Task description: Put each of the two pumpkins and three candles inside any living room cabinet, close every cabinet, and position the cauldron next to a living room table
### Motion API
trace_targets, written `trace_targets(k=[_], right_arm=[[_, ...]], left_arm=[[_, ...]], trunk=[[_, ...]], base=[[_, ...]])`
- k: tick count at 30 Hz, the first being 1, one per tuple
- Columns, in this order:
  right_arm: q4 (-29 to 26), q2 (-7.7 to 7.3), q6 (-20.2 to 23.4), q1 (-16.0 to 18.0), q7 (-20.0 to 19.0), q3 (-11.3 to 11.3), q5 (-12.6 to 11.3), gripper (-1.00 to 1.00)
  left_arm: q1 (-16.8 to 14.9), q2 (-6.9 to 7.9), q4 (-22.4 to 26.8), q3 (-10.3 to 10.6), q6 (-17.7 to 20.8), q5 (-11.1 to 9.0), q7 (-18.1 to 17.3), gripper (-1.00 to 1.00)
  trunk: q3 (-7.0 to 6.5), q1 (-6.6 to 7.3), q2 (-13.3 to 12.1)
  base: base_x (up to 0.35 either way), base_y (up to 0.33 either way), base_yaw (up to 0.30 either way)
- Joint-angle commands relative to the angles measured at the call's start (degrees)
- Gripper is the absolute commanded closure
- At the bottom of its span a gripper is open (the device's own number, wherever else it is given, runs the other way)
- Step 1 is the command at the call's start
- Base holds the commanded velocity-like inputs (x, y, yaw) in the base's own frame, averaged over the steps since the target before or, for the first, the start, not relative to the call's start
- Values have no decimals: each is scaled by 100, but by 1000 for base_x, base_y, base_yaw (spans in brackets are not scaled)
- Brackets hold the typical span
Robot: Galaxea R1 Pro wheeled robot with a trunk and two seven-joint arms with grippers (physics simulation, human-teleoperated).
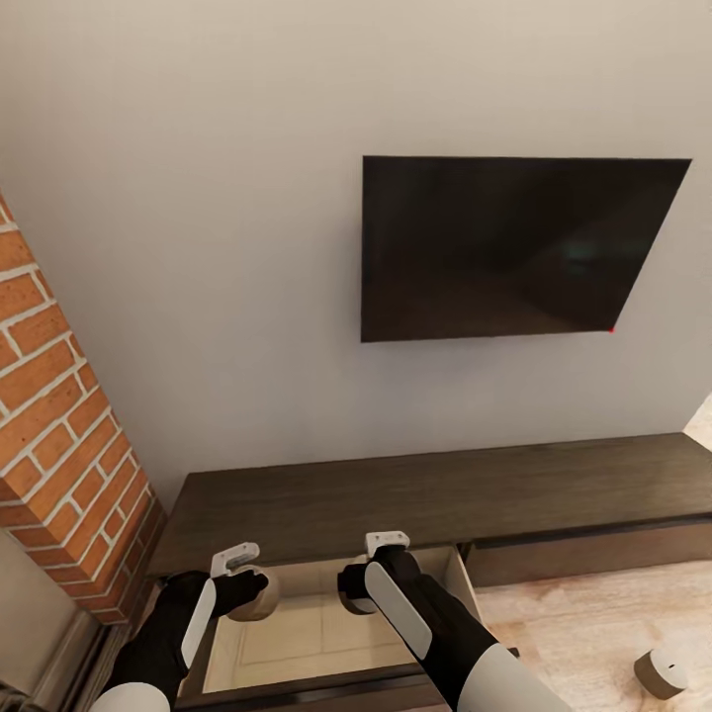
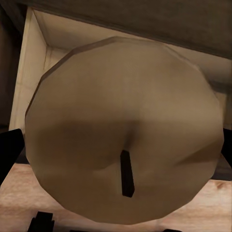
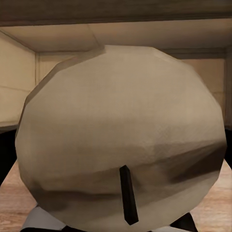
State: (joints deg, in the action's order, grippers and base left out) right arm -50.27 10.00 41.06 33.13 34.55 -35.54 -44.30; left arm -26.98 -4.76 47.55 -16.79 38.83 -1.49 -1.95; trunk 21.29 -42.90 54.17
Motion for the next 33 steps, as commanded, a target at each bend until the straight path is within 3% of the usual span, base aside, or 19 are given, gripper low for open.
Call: trace_targets(k=[1,12,33], right_arm=[[0,0,-1,0,0,1,0,100],[-4,0,-1,0,-1,1,0,100],[-9,0,-1,0,-9,-6,-8,100]], left_arm=[[0,0,0,0,0,-1,1,100],[0,24,0,-2,-2,-3,1,100],[0,54,0,-39,-1,-52,-6,100]], trunk=[[18,-23,42],[190,-264,483],[177,-264,483]], base=[[0,0,-4],[0,0,-70],[-26,28,-16]])
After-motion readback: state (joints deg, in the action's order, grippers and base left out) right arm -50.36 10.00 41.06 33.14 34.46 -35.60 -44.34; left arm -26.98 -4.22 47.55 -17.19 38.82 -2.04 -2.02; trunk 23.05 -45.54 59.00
